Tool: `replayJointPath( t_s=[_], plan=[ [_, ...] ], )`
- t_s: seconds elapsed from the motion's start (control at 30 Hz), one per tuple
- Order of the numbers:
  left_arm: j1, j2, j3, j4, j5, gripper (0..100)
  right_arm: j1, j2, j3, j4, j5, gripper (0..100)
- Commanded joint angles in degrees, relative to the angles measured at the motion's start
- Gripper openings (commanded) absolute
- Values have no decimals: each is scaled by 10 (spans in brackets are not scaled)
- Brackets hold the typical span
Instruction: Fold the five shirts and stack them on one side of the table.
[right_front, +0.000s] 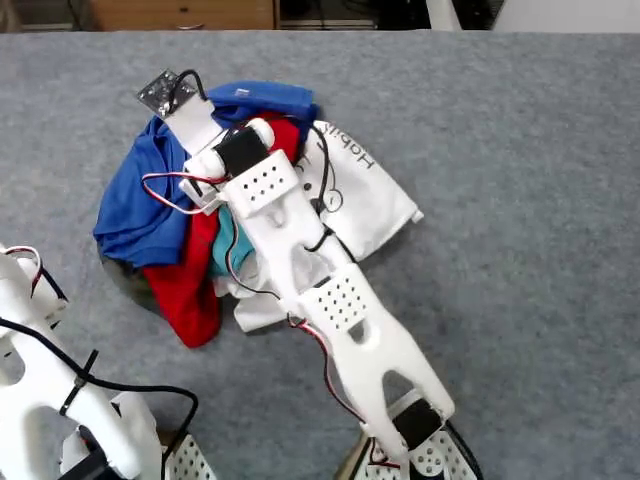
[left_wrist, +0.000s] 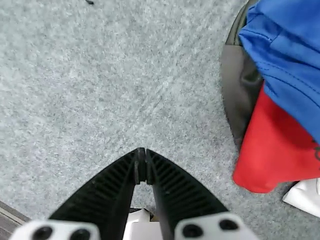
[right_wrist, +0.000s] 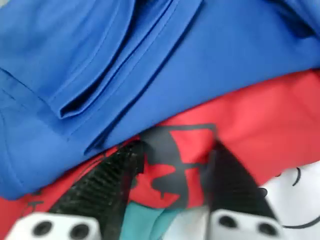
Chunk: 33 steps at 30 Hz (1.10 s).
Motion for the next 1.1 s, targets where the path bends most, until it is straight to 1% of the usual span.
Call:
replayJointPath(
  t_s=[0.0,0.03,0.1,0.2,0.33,0.47,0.6,0.67,0.8,1.07],
  plan=[
    [-3,-6,-4,-8,5,21,24,-23,-24,5,-7,11],
    [-3,-6,-4,-8,5,21,29,-30,-24,6,-7,3],
    [-3,-3,-4,-8,5,21,36,-47,-24,8,-7,32],
    [-2,-2,-5,-8,5,21,43,-80,-24,9,-7,2],
    [-2,-2,0,-27,5,21,49,-138,-21,11,-7,5],
    [-2,-2,-3,-27,5,21,61,-202,-21,24,-7,5],
    [-1,-2,-6,-28,5,21,91,-274,-20,22,-4,5],
    [11,-2,-4,-28,7,21,103,-299,-20,18,-3,5],
    [37,-5,-1,-25,9,19,118,-310,-20,18,-3,5],
    [37,-7,-4,-23,9,19,138,-362,-26,29,-3,5]
  ],
)
